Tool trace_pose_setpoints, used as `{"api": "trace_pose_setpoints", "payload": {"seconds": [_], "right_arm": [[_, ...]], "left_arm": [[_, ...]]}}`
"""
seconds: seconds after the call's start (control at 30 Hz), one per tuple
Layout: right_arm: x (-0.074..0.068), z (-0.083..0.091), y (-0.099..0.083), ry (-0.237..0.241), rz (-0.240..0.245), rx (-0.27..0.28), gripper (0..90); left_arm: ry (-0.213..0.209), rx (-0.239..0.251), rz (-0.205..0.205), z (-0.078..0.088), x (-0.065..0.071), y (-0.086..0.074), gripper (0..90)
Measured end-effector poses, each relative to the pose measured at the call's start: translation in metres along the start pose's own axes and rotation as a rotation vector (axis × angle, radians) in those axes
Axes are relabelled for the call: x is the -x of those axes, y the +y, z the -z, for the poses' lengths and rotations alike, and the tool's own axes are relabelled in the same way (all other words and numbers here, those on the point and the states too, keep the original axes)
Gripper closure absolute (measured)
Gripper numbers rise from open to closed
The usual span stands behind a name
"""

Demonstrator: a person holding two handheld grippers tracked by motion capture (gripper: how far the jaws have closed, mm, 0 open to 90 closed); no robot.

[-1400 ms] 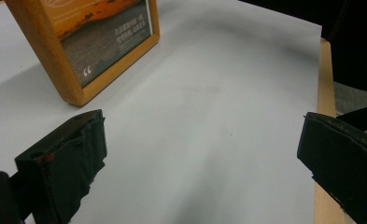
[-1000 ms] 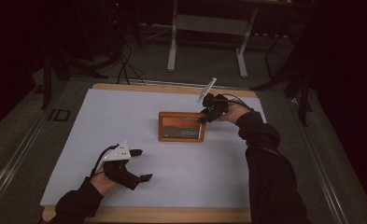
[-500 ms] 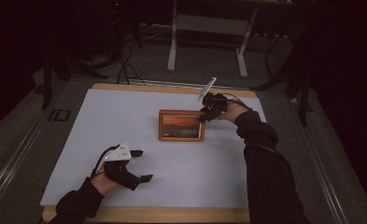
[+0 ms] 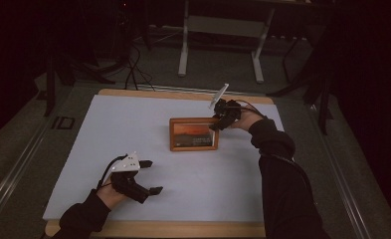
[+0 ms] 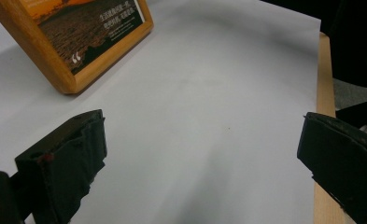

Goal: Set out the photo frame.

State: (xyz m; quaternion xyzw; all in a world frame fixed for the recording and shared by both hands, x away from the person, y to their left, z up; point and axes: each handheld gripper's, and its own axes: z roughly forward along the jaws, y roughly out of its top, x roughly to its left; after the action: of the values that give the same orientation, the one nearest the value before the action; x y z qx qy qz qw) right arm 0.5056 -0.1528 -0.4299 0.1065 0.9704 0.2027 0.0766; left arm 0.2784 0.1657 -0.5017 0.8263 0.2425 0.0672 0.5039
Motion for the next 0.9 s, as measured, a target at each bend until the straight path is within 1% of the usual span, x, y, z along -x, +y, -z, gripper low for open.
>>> {"api": "trace_pose_setpoints", "payload": {"seconds": [0.07, 0.13, 0.17, 0.2, 0.27, 0.3, 0.33, 0.5, 0.57, 0.63, 0.7, 0.77, 0.9], "right_arm": [[-0.0007, 0.0001, -0.0001, -0.005, 0.004, 0.003, 51.3], [-0.0015, -0.0007, -0.0004, -0.001, 0.006, 0.007, 48.0], [-0.0024, -0.0010, 0.0000, -0.007, 0.001, 0.003, 46.8], [-0.0030, -0.0012, 0.0005, 0.000, -0.006, 0.006, 45.0], [-0.0040, -0.0021, 0.0018, -0.010, -0.005, 0.008, 44.6], [-0.0044, -0.0021, 0.0028, -0.003, -0.020, 0.004, 43.8], [-0.0040, -0.0024, 0.0033, -0.003, -0.029, -0.001, 43.7], [-0.0044, -0.0019, 0.0037, -0.009, -0.034, -0.005, 46.2], [-0.0036, -0.0010, 0.0028, 0.001, -0.049, 0.001, 46.7], [-0.0039, -0.0004, 0.0026, -0.003, -0.050, 0.000, 46.8], [-0.0039, -0.0005, 0.0026, -0.001, -0.068, 0.000, 46.6], [-0.0043, -0.0003, 0.0025, 0.001, -0.073, -0.001, 46.7], [-0.0030, 0.0012, 0.0025, 0.019, -0.105, -0.006, 47.7]], "left_arm": [[-0.001, 0.001, 0.002, 0.0001, 0.0000, 0.0001, 1.9], [-0.002, 0.001, 0.003, 0.0002, -0.0001, 0.0001, 1.9], [-0.001, -0.001, 0.000, 0.0002, -0.0002, 0.0000, 1.9], [-0.001, -0.001, 0.001, 0.0001, -0.0003, -0.0001, 1.9], [-0.001, -0.005, 0.001, -0.0001, -0.0006, -0.0002, 1.9], [-0.002, -0.006, 0.001, -0.0002, -0.0007, -0.0003, 1.9], [-0.003, -0.007, 0.002, -0.0002, -0.0007, -0.0003, 1.9], [-0.004, -0.005, 0.001, -0.0001, -0.0002, -0.0003, 1.9], [-0.004, -0.008, 0.001, 0.0001, -0.0005, -0.0001, 1.9], [-0.003, -0.005, 0.001, 0.0002, -0.0004, 0.0000, 1.9], [-0.003, -0.004, 0.002, 0.0003, -0.0002, 0.0002, 1.9], [-0.004, -0.002, 0.003, 0.0004, -0.0002, 0.0004, 1.9], [-0.003, -0.003, 0.001, 0.0003, -0.0001, 0.0004, 1.9]]}}
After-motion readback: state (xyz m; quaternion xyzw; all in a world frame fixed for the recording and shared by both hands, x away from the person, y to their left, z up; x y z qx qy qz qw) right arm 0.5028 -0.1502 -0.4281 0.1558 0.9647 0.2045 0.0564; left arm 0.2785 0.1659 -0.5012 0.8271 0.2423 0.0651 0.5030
